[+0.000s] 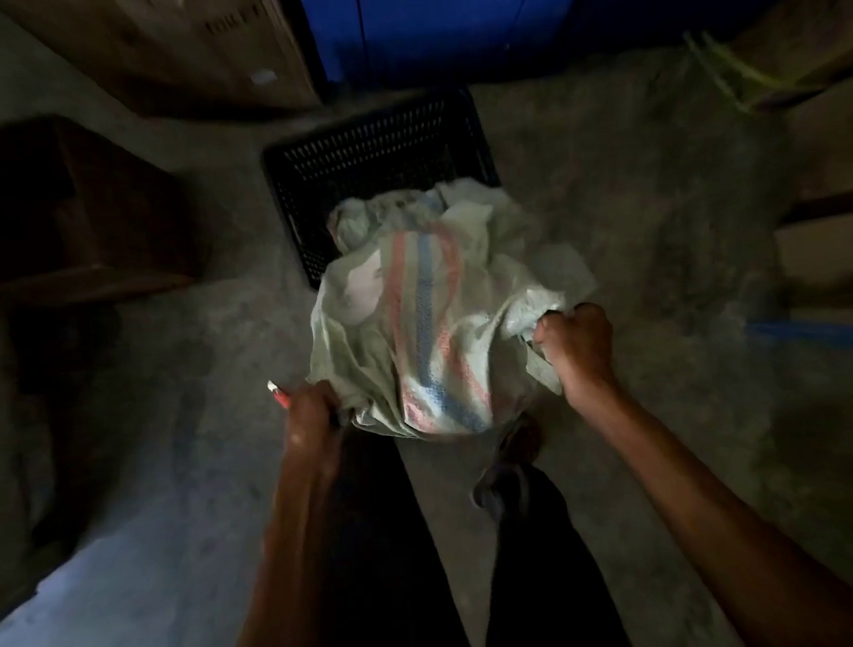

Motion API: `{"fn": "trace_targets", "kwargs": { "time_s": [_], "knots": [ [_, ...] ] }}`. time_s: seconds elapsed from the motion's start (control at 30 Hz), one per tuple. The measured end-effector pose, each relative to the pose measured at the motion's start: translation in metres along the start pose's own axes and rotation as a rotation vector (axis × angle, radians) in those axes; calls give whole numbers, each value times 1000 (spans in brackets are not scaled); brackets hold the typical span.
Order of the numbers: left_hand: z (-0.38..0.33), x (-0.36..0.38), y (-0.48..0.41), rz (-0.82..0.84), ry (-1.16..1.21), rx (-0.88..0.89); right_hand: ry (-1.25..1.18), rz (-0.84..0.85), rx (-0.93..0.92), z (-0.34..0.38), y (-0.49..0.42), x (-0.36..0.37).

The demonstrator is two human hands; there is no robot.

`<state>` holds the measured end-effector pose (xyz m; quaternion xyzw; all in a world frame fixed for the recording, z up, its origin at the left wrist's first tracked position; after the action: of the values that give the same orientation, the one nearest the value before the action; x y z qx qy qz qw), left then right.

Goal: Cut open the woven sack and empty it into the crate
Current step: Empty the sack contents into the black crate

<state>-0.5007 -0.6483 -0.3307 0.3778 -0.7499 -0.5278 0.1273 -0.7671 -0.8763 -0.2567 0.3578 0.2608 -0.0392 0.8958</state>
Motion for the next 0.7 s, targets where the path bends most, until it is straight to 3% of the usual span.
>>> {"fn": "trace_targets", "kwargs": {
  "time_s": [0.13,0.3,0.43,0.53,0.6,0.7],
  "knots": [
    [-104,-16,75,111,6,77,-139,51,-56,95,45,-12],
    [-181,-43,97,197,86,157,-116,90,-63,172,86,-8],
    [-236,-44,119,280,78,218,-267,102,-45,238,82,-11],
    [-287,-45,124,269,241,227,-312,166,-42,296,65,-7],
    [-311,-46,127,255,357,238,-320,242,12,315,59,9],
    [-324,-35,131,257,326,235,-281,321,79,316,54,27]
  ]
}}
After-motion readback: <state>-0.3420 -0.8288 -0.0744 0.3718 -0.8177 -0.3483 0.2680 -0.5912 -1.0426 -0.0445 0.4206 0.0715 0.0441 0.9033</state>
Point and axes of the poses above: each hand's wrist, its own y-axis away from the middle knuckle, its own x-axis out of the palm, z = x × y, the point moved 10 cm from there along -y, towards the middle knuckle, and after that the axes turned 12 degrees about -y, right-handed, at the moved point
